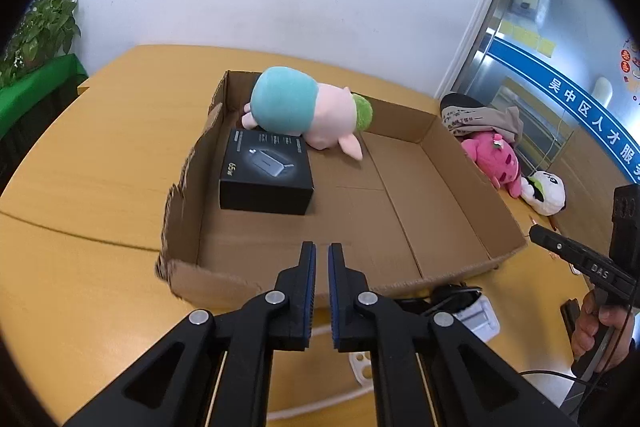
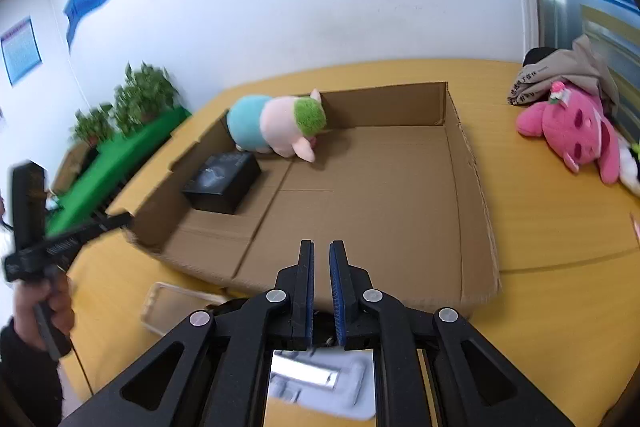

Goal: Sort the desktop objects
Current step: 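Withdraw the left tool and move it to the white phone case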

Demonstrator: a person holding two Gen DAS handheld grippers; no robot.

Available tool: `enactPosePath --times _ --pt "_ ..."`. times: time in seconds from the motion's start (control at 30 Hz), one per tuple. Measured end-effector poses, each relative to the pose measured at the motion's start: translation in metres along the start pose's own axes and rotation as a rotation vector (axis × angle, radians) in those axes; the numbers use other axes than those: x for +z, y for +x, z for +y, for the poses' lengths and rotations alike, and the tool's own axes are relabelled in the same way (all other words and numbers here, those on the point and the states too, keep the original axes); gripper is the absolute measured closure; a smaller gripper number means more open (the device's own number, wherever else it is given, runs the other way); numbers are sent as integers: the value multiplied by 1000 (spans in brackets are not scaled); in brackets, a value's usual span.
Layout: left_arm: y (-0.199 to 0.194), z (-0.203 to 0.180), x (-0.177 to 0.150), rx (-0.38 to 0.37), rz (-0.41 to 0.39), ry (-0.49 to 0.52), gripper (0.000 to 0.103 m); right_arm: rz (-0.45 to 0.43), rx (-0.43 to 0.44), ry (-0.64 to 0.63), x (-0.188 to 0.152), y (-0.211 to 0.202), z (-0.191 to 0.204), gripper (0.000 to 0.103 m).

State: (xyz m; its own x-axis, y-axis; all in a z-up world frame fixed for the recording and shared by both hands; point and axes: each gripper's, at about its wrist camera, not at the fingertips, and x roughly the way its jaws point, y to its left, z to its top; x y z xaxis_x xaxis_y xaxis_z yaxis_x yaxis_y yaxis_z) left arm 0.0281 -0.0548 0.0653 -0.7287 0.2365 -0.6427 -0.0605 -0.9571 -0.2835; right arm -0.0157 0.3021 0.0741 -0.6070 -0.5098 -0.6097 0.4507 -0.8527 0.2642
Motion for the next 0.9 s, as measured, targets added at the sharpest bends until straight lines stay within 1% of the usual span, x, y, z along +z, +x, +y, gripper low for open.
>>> enactPosePath --times 0.03,0.07,0.1,0.13,0.17,0.2,0.23,0.27,0.3,0.37,0.4,0.43,0.47,0.5,0.53,0.57,0.6,0.63,0.67,0.7,0.73,0.77,0.8,0.83,0.87,0.9 --pt "-5 -4 -3 9 -8 9 94 0 18 3 -2 -2 2 56" --pt "-10 -7 -6 18 -13 15 76 4 29 3 -7 -4 5 4" --pt "-15 -9 -9 26 -21 16 42 3 32 4 -11 -7 7 3" --pt "-20 -10 -12 36 -33 14 24 -24 49 1 -17 -13 10 3" --pt "-27 -11 -15 42 -56 14 21 -34 61 -4 -20 -17 13 4" --pt "-33 -11 -18 37 -75 19 25 -45 63 -11 -24 -22 16 20" --pt "-39 -12 -21 3 -82 33 37 -58 54 -19 -28 -26 19 37" --pt "-43 -13 -25 -36 -79 39 85 -55 43 -25 -32 -28 20 77" --pt "-44 -13 -28 -52 -56 32 97 -44 27 -26 -35 -27 21 94" --pt "-44 -12 -33 -46 -34 25 97 -37 13 -10 -45 -28 20 93" --pt "-46 -13 -37 -37 -32 30 94 -32 29 5 -48 -28 19 92" --pt "-48 -15 -42 -21 -24 36 88 -29 45 25 -52 -30 17 86" --pt "-48 -16 -45 -1 -16 37 62 -28 46 36 -55 -32 16 58" --pt "-50 -17 -50 22 -20 36 39 -35 39 43 -60 -35 15 36" --pt "-53 -18 -57 12 -43 41 38 -48 36 37 -65 -39 13 38" --pt "-55 -19 -62 -32 -55 52 43 -47 28 28 -69 -41 12 41" --pt "-54 -20 -66 -73 -47 58 80 -32 9 24 -74 -42 9 41" --pt "-49 -21 -68 -107 -21 57 103 -24 4 35 -78 -42 6 41" --pt "-43 -22 -71 -111 7 56 99 -19 6 53 -82 -42 2 36" --pt "-40 -24 -74 -105 19 62 99 -7 8 75 -86 -42 -3 25" --pt "-37 -25 -76 -100 22 64 99 1 3 95 -89 -42 -8 21" --pt "-35 -26 -77 -94 21 62 99 0 -4 102 -91 -43 -11 21" --pt "-33 -28 -77 -77 25 56 91 2 -9 103 -92 -44 -13 34" --pt "-30 -28 -77 -56 35 50 81 7 -10 92 -93 -43 -13 52" --pt "-29 -28 -77 -42 39 45 63 16 -17 75 -93 -42 -11 95" --pt "-29 -27 -78 -47 27 41 62 29 -28 58 -94 -40 -9 99"
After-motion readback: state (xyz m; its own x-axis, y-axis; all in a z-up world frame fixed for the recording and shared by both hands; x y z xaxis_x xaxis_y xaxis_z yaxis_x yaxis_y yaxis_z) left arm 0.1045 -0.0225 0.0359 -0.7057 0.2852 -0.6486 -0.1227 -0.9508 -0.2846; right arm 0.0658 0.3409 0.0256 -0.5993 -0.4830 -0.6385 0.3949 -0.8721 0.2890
